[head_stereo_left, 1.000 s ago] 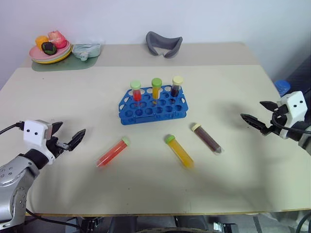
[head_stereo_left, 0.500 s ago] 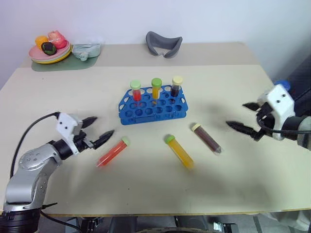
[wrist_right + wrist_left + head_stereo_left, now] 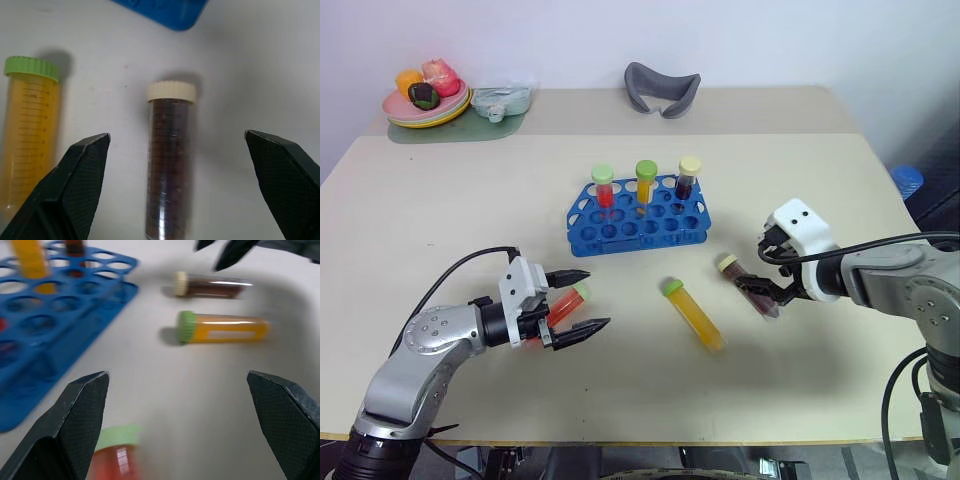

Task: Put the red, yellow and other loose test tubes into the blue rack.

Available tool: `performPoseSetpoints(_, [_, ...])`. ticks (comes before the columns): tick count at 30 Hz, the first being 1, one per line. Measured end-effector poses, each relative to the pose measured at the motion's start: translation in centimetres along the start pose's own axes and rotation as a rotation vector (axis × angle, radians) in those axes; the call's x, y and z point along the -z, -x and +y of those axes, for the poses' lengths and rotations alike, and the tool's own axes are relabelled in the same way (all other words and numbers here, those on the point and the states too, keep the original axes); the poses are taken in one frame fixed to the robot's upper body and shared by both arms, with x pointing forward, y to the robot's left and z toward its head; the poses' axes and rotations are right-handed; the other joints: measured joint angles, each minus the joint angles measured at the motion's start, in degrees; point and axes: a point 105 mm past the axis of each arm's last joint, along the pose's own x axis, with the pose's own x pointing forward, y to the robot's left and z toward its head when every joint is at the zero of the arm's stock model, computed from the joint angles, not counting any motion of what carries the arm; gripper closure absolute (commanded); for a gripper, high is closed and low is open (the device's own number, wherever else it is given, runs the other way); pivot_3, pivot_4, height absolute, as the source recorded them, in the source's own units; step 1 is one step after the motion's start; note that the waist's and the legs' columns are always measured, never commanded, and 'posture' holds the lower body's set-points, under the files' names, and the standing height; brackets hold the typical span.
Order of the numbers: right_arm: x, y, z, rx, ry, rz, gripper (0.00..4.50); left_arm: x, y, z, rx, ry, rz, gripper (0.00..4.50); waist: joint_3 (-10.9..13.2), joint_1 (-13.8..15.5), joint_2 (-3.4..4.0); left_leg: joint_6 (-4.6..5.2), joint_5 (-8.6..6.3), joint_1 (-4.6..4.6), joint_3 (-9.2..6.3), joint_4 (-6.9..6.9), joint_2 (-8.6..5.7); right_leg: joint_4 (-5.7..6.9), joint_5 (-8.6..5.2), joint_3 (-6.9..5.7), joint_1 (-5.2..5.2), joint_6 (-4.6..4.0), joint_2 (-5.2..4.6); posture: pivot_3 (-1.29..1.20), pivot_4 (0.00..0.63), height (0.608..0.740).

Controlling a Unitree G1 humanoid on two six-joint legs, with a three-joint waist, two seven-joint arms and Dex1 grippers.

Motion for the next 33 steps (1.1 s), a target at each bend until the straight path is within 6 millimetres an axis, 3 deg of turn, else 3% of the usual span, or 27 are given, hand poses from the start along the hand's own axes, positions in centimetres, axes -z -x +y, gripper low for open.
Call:
performPoseSetpoints(11, [1.1, -2.1, 1.1, 0.001, -0.052, 0.063, 0.11, 0.8, -0.5, -2.3, 0.064, -0.018, 0.006, 0.00, 0.0, -0.3, 0.00, 0.00, 0.00, 0.02, 0.00, 0.01, 0.01, 0.02, 0.00, 0.01, 0.00, 0.00, 0.02, 0.00, 0.150, 0.740])
performPoseSetpoints(23, [1.7, -2.9, 0.5, 0.042, -0.093, 0.115, 0.11, 3.0, 0.3, -3.9, 0.084, -0.023, 0.007, 0.00, 0.0, -0.2, 0.01, 0.01, -0.01, 0.01, 0.01, 0.01, 0.01, 0.01, 0.00, 0.02, -0.01, -0.01, 0.02, 0.00, 0.150, 0.740])
performPoseSetpoints(26, [1.7, -3.0, 0.6, 0.044, -0.084, 0.121, 0.93, 3.6, 0.6, -3.9, 0.080, -0.028, 0.010, 0.00, 0.0, -0.2, 0.01, 0.01, -0.01, 0.01, 0.01, 0.00, 0.01, 0.01, -0.01, 0.01, -0.02, -0.01, 0.02, 0.00, 0.150, 0.740])
performPoseSetpoints(28, [1.7, -3.0, 0.6, 0.046, -0.082, 0.121, 1.90, 3.9, 0.7, -3.9, 0.079, -0.025, 0.010, 0.00, 0.0, -0.2, 0.01, 0.01, -0.01, 0.01, 0.01, 0.00, 0.01, 0.01, -0.01, 0.02, -0.02, -0.01, 0.02, 0.00, 0.150, 0.740])
performPoseSetpoints(33, [1.1, -3.0, 0.6, 0.052, -0.067, 0.111, 1.90, 4.0, 0.8, -3.8, 0.075, -0.034, 0.004, 0.00, 0.0, -0.2, 0.01, 0.02, -0.01, 0.01, 0.00, 0.00, 0.01, 0.01, -0.01, 0.01, -0.02, -0.01, 0.02, 0.00, 0.150, 0.740])
